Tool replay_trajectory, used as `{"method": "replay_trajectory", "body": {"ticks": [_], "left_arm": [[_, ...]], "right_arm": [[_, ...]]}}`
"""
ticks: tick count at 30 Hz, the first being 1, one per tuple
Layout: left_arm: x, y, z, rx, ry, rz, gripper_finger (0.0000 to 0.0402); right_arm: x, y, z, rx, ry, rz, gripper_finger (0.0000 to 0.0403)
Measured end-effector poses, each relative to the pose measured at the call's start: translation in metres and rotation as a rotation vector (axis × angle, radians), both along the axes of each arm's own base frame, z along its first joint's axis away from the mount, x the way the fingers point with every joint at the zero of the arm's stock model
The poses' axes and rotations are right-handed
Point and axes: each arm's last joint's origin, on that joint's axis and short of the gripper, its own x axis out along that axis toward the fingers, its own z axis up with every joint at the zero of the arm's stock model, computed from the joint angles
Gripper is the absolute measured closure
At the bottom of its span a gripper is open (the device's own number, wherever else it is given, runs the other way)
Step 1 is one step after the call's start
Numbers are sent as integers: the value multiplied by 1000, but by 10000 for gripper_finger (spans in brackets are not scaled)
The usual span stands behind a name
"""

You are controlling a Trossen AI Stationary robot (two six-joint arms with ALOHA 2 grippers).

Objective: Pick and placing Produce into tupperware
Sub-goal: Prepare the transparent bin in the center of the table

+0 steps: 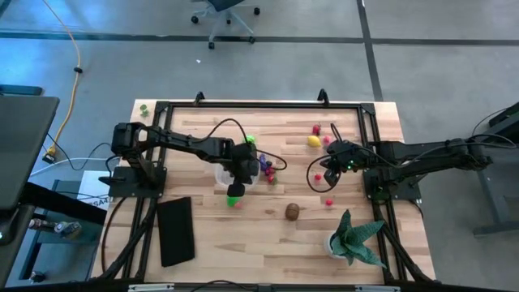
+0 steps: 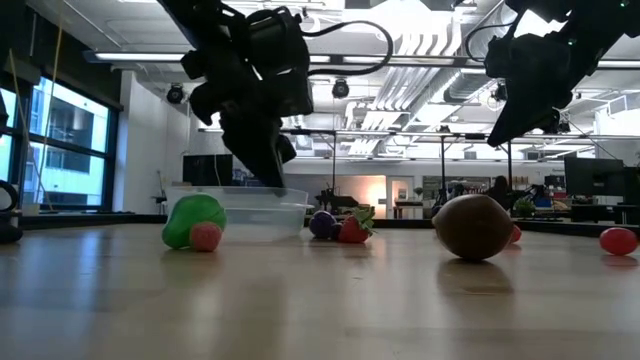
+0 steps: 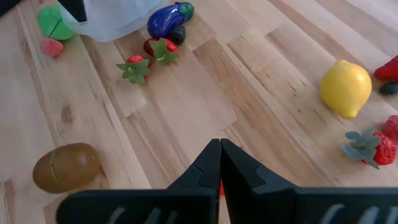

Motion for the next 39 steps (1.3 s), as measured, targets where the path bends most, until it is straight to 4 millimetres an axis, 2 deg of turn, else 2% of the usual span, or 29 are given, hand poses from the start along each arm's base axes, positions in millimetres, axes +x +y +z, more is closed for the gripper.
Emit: {"method": "replay_trajectory", "body": {"ticks": [7,17,29,39], "left_arm": [[-5,3,-3,108,79,34,401],[7,-3,-24,30,63,1,401],[16,-10,-19,-27,-38,-29,401],[20,-7,-17,19,-92,-32,401]], "right_arm": [[0,0,0,0,0,0,402],[0,0,0,-1,5,5,402],[-1,0,0,1,8,9,402],[-1,0,0,3,8,13,402]]}}
